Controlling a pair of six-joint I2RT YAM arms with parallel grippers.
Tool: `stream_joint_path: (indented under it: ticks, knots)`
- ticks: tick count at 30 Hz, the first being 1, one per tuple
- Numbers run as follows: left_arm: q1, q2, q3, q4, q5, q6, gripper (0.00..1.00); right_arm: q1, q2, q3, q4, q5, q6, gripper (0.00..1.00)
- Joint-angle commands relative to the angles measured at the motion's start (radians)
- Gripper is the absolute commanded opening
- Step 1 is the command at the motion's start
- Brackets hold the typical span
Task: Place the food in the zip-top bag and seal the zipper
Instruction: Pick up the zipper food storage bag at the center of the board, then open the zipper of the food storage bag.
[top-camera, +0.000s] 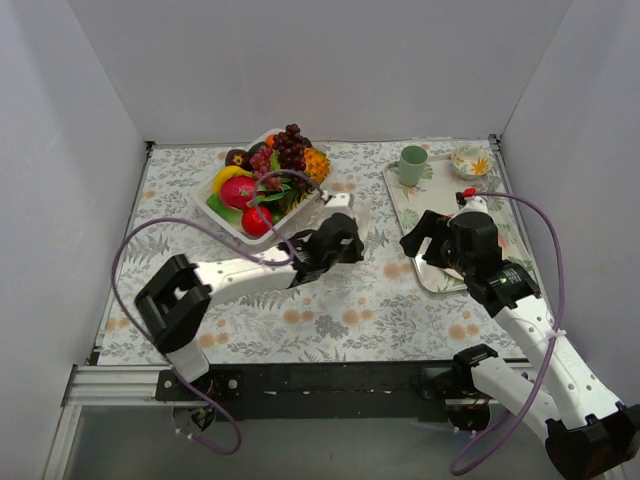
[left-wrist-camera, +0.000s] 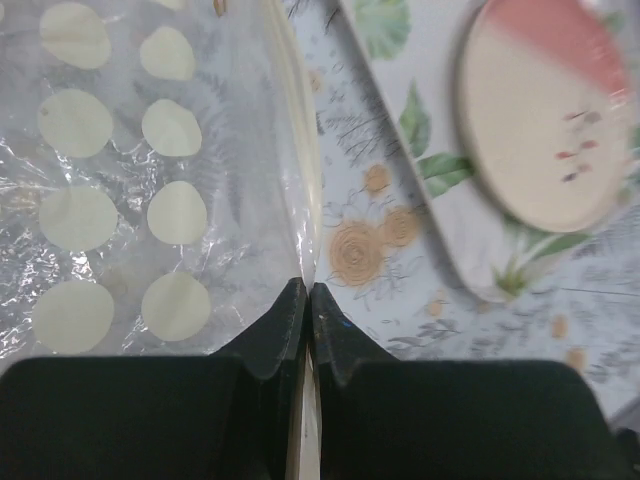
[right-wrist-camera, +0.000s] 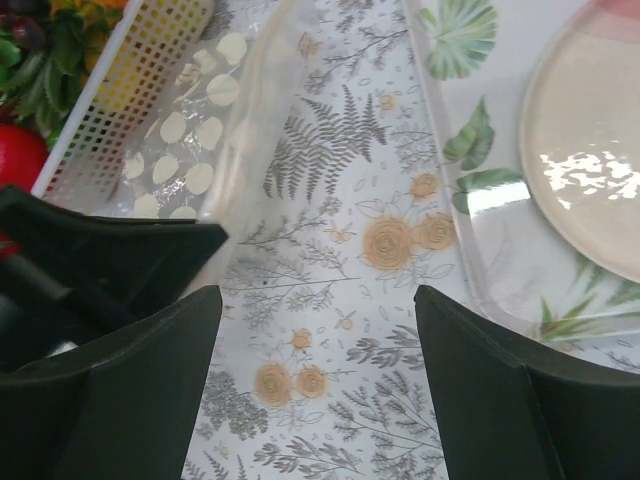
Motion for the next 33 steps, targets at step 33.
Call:
stream_joint_path:
  ticks: [33]
  knots:
    - [0.141, -0.459, -0.477, 0.331, 0.337, -0.215, 0.0, 0.075, 0.351, 0.027, 0.523, -0.261, 0.218, 0.59]
